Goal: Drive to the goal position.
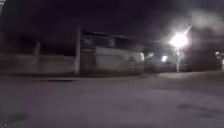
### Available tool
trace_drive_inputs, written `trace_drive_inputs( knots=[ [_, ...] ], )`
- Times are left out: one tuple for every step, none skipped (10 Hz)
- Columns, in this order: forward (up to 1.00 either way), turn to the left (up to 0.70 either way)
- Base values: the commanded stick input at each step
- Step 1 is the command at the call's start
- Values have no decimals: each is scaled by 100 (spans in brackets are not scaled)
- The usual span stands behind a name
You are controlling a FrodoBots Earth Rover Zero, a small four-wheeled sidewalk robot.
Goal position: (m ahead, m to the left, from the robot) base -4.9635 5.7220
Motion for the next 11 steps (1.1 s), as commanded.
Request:
trace_drive_inputs(
  knots=[
    [0, 70],
    [0, 70],
    [0, 70],
    [0, 70],
    [0, 70],
    [0, 70],
    [0, 70],
    [0, 70],
    [0, 70],
    [0, 70],
    [0, 70]
  ],
)
